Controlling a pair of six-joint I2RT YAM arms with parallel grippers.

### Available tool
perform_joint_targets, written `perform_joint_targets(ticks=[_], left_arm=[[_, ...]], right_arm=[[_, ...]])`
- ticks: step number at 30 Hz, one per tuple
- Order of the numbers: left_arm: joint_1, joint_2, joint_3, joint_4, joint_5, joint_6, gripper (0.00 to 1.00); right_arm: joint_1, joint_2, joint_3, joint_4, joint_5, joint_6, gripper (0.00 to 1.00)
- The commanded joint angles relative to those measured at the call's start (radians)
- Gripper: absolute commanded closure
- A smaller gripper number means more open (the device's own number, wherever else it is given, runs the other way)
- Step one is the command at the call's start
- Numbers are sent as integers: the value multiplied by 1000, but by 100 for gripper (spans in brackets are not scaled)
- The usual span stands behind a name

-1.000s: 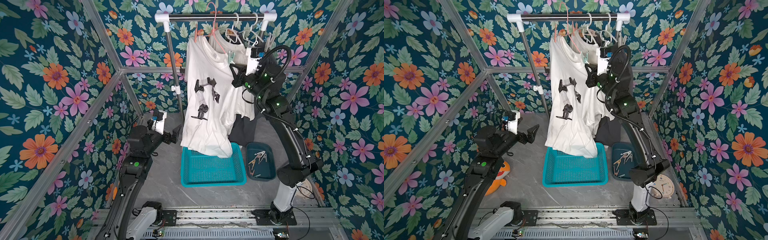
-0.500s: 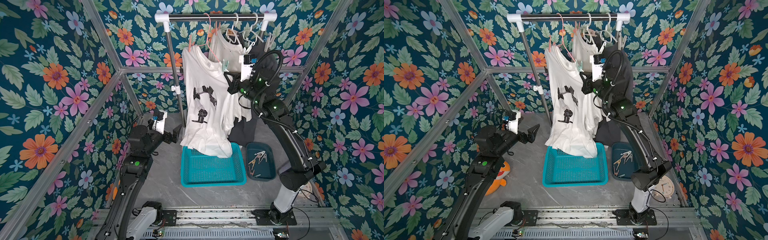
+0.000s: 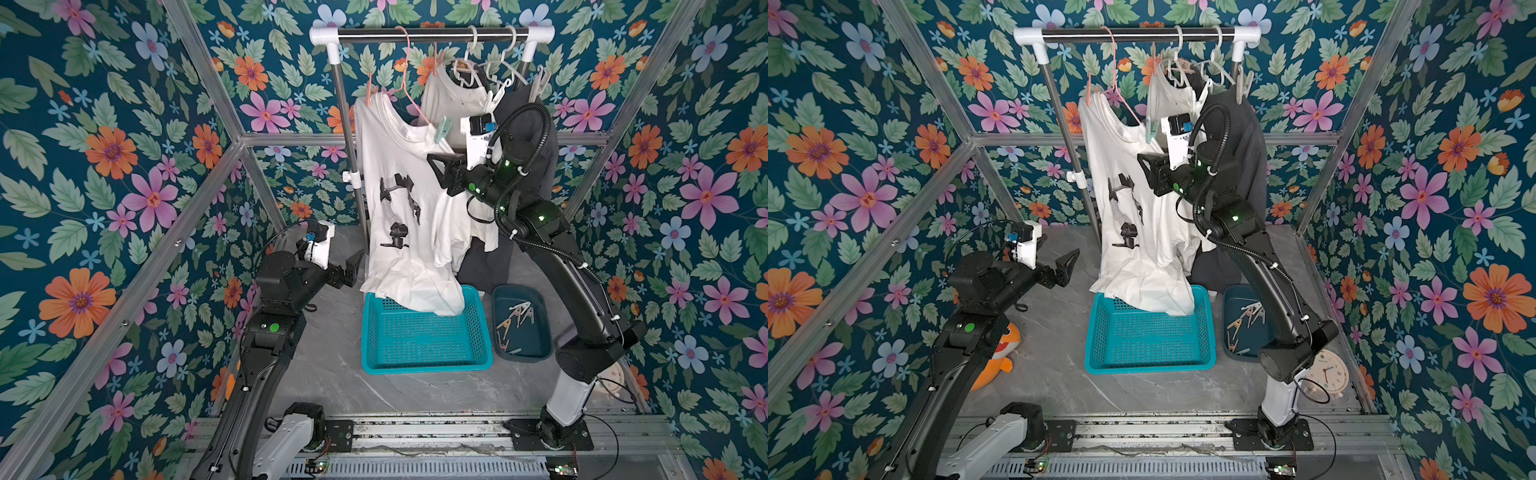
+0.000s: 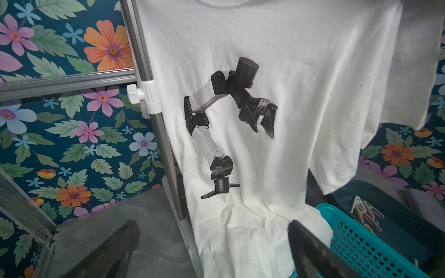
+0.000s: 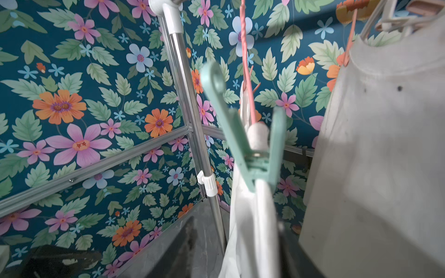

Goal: Use clothespins to secure the t-shirt on both sides of the hanger
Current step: Hang the hanger on the clothesline.

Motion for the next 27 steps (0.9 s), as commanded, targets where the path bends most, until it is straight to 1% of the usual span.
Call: perform_joint_targets(ticks=[1,4,7,9,12,15,19,21,23,24,25,27], left_arm=[[1,5,-1,26,13,4,2],[1,12,-1,29,15,1,2],[1,21,-3,39,19,-8,2],[1,30,-4,48,26,-15,2],[1,43,3,53,35,-21,2],[1,45,4,56,35,-22,2],[1,43,-3,61,33,-22,2],[1,46,-4,59,35,-25,2],[1,44,-6,58,38,-26,2],[1,43,-10,59,39,-28,2],[1,42,-12,61,39,-29,2],[1,41,-14,58,40,-32,2]], right_arm=[[2,-68,-85,-8,-41,-29,1],[3,-182,-243,18,-37,-17,0],[8,-307,-445,93,-63,15,0],[21,-394,-599,157,-58,20,0],[26,-481,-768,195,-40,49,0],[28,-531,-910,226,-30,70,0],[27,-544,-1071,305,-7,80,0],[27,-528,-1139,354,-10,82,1],[27,-500,-1202,433,27,89,1],[27,-481,-1230,478,25,83,2],[28,-458,-1248,518,26,74,3],[28,-389,-1237,538,40,73,6]])
